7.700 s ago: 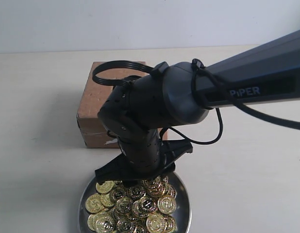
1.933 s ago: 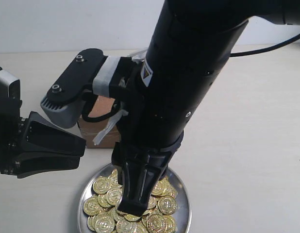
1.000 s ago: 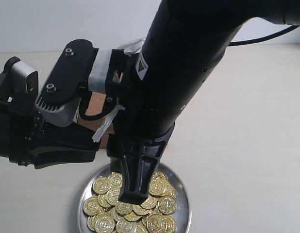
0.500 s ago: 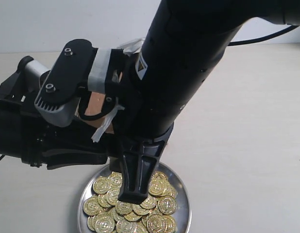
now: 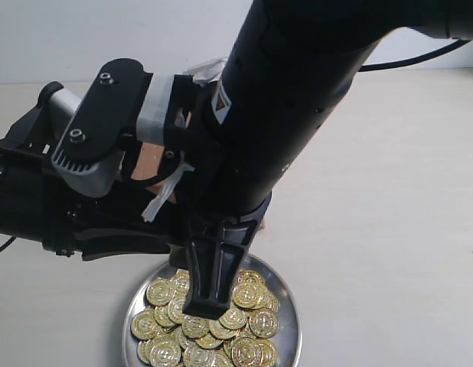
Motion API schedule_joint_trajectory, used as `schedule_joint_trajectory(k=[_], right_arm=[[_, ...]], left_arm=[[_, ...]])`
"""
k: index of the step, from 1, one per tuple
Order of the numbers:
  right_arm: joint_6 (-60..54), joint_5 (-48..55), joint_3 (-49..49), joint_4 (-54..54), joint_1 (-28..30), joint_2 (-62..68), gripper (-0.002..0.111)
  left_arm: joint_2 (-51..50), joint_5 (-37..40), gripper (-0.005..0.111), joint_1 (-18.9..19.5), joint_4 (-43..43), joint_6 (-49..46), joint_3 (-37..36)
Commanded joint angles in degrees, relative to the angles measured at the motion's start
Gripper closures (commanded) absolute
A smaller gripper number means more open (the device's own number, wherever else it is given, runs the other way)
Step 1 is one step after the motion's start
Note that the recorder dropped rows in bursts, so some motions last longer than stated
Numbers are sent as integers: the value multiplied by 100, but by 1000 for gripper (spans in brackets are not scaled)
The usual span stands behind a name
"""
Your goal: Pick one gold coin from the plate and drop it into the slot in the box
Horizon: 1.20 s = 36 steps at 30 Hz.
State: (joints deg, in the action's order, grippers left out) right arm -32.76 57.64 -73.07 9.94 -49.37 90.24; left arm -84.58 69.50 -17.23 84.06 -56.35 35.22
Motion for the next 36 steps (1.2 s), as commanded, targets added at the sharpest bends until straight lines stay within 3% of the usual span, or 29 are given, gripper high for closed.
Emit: schedule_joint_trajectory(k=[1,27,36], right_arm=[[-53,-124,15,23,7,-28,76],[-53,-393,15,23,7,-28,76],[-53,-440,15,23,7,-28,76]], left_arm=[[-8,47,63,-21,158,-50,22],[-8,47,64,-21,184,-64,22],[-8,47,85,-21,207,-64,22]])
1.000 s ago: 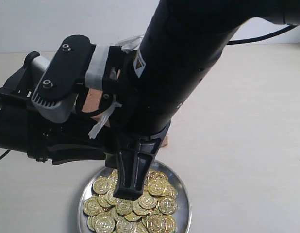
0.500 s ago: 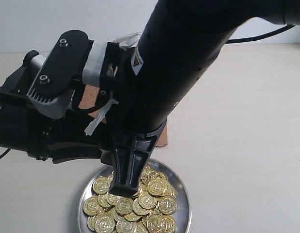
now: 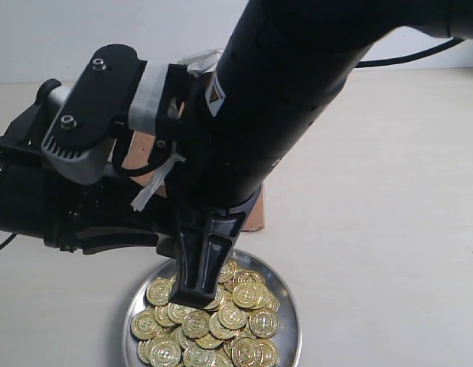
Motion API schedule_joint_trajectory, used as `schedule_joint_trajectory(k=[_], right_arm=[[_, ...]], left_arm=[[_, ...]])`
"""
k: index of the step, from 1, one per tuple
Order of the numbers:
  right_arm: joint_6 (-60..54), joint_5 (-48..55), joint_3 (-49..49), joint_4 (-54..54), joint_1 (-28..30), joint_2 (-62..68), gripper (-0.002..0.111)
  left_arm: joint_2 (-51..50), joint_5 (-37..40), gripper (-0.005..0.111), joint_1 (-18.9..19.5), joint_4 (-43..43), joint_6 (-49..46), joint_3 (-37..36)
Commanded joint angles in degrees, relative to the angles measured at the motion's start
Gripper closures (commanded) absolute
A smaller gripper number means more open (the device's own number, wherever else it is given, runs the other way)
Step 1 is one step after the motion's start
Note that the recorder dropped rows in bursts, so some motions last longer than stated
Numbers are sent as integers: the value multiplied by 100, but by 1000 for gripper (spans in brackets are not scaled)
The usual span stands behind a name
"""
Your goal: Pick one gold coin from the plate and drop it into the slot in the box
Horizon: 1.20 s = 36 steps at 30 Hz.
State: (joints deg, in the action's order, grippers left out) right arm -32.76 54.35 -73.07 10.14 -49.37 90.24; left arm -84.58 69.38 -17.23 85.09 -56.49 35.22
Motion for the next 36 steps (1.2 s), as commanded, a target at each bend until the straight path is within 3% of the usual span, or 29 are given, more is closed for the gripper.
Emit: schedule_joint_trajectory(k=[1,10,14,21,23,28,36], right_arm=[[-53,-111,15,3,7,-28,76],[-53,-119,15,3,7,-28,76],[-53,-131,15,3,7,-28,76],[-4,-214,15,-16,7,-28,76],[335,-224,15,-215,7,-28,71],[792,-34,15,-479,7,-28,41],[921,-55,15,-508,7,-483,38]], left_arm=[[-8,58,87,-21,104,-51,22],[-8,58,90,-21,131,-51,22],[-8,49,107,-21,162,-39,22],[-8,35,107,-21,195,-51,22],[-8,35,107,-21,173,-51,22],[-8,-83,107,-10,106,-51,22],[-8,-1008,107,-10,-288,15,156]])
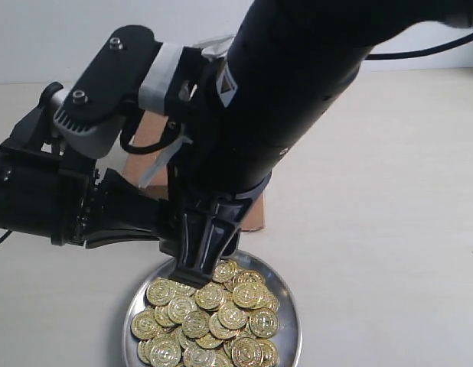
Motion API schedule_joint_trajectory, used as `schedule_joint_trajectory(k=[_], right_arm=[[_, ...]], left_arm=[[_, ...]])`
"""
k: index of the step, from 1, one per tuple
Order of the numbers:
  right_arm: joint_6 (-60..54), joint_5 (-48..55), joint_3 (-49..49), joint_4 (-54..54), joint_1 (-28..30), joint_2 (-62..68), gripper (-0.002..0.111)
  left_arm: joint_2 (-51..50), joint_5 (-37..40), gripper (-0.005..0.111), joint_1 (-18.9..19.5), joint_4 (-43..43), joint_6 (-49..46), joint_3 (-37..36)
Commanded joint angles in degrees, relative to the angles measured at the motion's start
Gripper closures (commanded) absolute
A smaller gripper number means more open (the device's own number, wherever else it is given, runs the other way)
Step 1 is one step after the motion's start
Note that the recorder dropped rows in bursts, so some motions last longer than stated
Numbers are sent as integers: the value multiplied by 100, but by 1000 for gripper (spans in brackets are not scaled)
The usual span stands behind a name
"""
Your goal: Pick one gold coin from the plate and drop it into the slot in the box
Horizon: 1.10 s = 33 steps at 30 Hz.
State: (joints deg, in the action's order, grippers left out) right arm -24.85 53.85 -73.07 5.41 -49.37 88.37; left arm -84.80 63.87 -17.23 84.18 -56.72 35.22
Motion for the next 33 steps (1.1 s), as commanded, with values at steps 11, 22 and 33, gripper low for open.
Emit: schedule_joint_trajectory(k=[11,22,33], right_arm=[[2033,328,15,-35,7,-950,107],[2689,681,15,521,7,-1065,108],[2662,945,15,474,7,-1150,108]], left_arm=[[25,-1668,107,-10,-1136,954,1253],[-7,-3327,107,-504,-3310,2625,2252],[-1235,-3576,107,-1487,-8450,8295,3471]])
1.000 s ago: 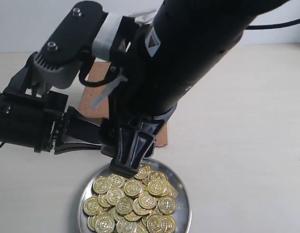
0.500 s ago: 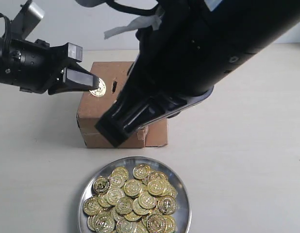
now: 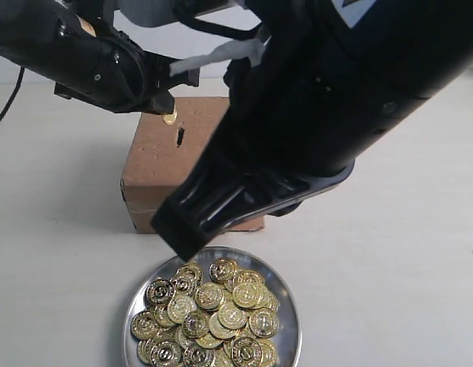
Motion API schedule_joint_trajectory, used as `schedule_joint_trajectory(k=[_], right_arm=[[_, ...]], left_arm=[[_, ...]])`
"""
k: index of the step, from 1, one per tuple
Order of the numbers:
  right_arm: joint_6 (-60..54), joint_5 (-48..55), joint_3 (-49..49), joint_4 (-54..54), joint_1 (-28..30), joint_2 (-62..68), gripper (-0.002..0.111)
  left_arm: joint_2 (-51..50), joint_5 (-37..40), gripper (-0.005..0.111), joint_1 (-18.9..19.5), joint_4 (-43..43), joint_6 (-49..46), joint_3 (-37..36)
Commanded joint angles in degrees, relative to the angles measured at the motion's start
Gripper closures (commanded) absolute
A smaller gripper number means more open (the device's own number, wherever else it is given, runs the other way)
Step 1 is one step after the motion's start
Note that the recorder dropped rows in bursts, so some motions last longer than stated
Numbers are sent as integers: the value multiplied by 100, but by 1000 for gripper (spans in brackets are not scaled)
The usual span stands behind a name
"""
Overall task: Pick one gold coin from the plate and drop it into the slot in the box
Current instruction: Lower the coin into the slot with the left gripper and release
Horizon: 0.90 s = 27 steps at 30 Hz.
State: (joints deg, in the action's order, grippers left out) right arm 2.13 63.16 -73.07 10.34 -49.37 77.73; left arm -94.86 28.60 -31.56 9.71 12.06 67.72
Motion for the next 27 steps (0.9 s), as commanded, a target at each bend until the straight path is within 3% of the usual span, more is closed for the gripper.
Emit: schedule_joint_trajectory(k=[1,6,15,27], right_arm=[[-36,13,15,-19,7,-86,108],[-47,13,15,-19,7,-88,108],[-149,71,15,-19,7,-88,108],[-244,121,15,-19,7,-88,108]], left_arm=[[-294,-49,107,-54,-1015,1429,266],[-747,-23,107,-143,-1155,1661,565],[-1215,504,107,-498,-2716,2998,998],[-1275,563,107,-508,-2757,3468,1042]])
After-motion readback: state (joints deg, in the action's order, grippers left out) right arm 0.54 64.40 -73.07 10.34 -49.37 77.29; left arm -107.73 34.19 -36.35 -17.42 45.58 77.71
